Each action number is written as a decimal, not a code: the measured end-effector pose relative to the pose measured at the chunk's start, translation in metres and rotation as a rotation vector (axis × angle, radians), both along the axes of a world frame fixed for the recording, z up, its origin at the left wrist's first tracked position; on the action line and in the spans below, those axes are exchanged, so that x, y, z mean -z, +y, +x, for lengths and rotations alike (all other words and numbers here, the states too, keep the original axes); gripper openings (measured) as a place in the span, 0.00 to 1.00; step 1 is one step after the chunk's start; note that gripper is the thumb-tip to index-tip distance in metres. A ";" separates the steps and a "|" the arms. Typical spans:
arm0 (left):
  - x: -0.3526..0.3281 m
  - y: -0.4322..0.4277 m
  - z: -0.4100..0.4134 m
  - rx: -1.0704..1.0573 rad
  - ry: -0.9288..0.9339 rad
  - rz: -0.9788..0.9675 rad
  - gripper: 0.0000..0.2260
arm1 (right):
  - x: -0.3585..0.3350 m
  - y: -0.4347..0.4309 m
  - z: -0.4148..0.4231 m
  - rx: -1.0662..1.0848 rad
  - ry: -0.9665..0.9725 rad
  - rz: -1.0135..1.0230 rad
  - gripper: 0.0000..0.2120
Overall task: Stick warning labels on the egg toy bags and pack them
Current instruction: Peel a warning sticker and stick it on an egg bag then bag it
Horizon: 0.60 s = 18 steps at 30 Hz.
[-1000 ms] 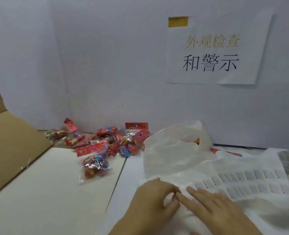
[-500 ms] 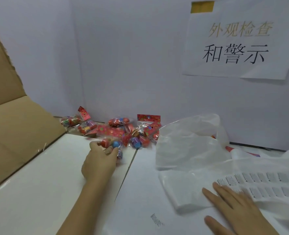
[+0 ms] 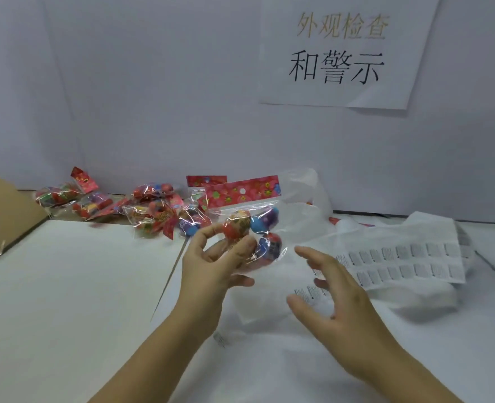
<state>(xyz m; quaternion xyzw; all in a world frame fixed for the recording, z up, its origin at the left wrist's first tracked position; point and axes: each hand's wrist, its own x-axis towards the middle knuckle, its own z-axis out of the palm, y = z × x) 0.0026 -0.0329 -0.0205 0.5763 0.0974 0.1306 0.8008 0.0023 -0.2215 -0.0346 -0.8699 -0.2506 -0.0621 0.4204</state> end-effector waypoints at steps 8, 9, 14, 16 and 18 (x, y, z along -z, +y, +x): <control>0.002 -0.007 -0.001 0.109 0.035 -0.027 0.23 | -0.016 0.035 0.021 0.015 0.367 0.729 0.21; 0.003 -0.007 -0.001 0.098 0.045 -0.013 0.23 | -0.014 0.034 0.023 0.030 0.374 0.757 0.20; 0.011 -0.006 0.005 -0.034 0.100 0.032 0.07 | -0.002 0.021 0.028 0.059 0.499 0.842 0.21; 0.013 -0.006 0.005 -0.059 0.115 0.054 0.05 | -0.001 0.019 0.030 0.073 0.507 0.842 0.22; 0.013 -0.006 0.006 -0.049 0.141 0.058 0.07 | 0.000 0.019 0.030 0.080 0.503 0.858 0.23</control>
